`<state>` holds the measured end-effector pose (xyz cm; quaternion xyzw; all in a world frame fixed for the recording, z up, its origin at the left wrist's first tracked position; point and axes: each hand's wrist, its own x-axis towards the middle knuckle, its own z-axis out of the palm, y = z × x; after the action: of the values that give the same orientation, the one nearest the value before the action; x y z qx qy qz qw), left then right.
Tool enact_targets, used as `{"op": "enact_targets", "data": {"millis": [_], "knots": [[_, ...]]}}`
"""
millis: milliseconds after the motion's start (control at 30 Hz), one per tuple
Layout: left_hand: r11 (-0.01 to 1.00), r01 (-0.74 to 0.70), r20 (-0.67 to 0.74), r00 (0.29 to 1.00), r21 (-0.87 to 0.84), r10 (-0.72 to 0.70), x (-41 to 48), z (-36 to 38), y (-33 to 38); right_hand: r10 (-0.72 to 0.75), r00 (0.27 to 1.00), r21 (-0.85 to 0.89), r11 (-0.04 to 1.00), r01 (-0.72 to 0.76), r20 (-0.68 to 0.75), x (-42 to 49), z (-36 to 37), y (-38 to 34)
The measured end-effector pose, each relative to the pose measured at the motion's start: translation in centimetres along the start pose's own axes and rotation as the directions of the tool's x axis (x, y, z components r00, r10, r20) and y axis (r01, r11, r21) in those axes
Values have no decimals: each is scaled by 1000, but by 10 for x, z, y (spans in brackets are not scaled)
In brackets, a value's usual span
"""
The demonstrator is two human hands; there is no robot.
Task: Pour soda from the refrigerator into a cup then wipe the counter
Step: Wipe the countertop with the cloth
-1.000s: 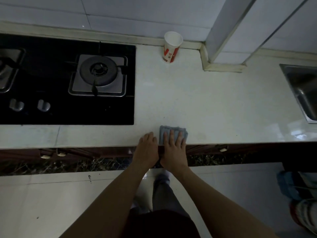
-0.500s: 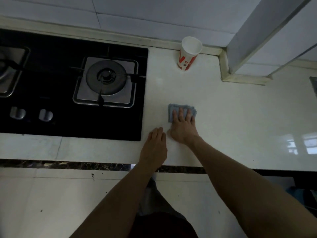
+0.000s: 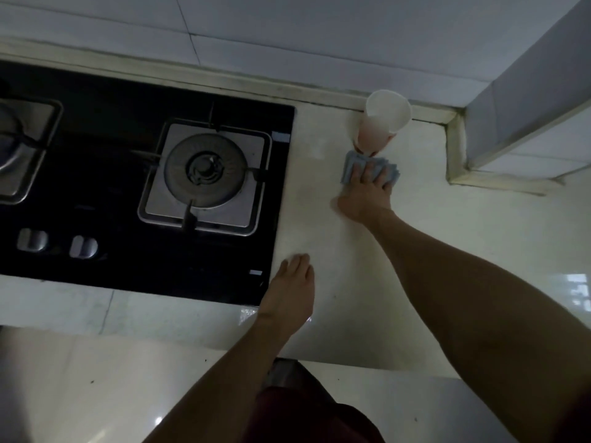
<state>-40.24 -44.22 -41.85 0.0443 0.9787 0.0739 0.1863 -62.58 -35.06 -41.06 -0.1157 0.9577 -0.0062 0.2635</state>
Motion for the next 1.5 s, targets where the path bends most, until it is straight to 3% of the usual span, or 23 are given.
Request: {"op": "enact_targets", "data": {"millis": [100,367,500,767,1000,1267,1500], "knots": [[1000,-3,16,1000,-21,3,4,-6,0,44,999,43,998,-45,18,-7,2,-24],[999,-39,2,999,22,39,17,-20,-14,-167,985,-16,986,167,-35,-7,21,-80],[1000,-17,39,999,14,16,16,-18,-11,-190,981,-19,982,190,-30,26,0,-88],[997,0,-20,1000,-74,-1,18,-14,-14,-210,977,-42,977,208,-40,91,-34,-95],[1000,-12,-30,999,-9,11,12,2,-13,-217,974,-108,972,209,-69,110,-40,-90],[999,-27,-24,999,40,28,-9,7,-9,-276,958,-178,949,258,-80,53,-7,-90],[997,-71,-5,997,19,71,-94,35,-5,-248,968,-124,962,243,-28,-46,49,-88]]}}
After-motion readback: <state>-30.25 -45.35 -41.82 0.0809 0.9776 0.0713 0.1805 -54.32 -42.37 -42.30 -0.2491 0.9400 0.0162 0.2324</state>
